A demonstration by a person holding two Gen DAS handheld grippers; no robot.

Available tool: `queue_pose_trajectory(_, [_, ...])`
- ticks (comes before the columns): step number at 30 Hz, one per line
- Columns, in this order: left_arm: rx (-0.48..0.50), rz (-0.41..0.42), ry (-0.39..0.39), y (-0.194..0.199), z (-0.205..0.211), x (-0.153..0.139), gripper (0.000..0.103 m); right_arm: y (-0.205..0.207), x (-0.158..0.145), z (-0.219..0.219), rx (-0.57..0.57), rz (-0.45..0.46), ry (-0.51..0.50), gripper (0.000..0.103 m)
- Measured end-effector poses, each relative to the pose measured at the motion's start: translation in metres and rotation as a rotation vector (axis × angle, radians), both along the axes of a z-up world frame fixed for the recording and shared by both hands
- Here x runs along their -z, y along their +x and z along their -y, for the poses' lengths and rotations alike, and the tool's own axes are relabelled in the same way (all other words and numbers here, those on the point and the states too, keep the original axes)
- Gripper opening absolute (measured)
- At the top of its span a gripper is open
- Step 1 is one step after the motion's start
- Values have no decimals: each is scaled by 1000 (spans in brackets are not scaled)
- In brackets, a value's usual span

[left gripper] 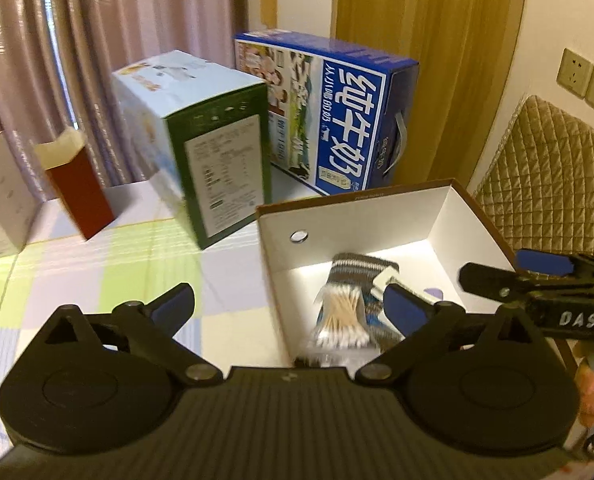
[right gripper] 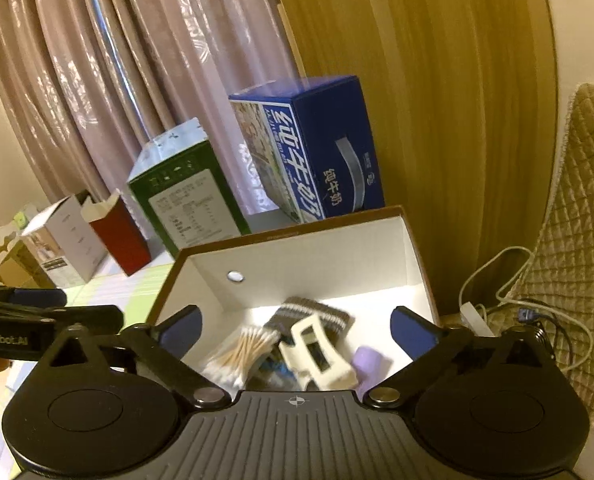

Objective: Organize objects

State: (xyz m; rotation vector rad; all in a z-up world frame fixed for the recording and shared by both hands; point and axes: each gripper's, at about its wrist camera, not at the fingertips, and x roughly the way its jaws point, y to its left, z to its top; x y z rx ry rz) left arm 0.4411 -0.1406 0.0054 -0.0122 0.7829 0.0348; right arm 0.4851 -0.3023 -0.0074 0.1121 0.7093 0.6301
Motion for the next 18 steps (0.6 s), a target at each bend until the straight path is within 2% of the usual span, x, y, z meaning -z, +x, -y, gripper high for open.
queue_pose_trajectory(6, [-27, 15, -17, -56, -5, -15, 102, -52, -13, 18, 20, -5, -7, 101])
queue_pose_trajectory(13, [9, 45, -26, -120, -9, -25, 102, -122, -22, 31, 49, -40, -7, 101])
queue_pose_trajectory(18, [26, 18, -29, -162, -17, -23, 102, -169, -25, 31, 76, -56, -27, 101])
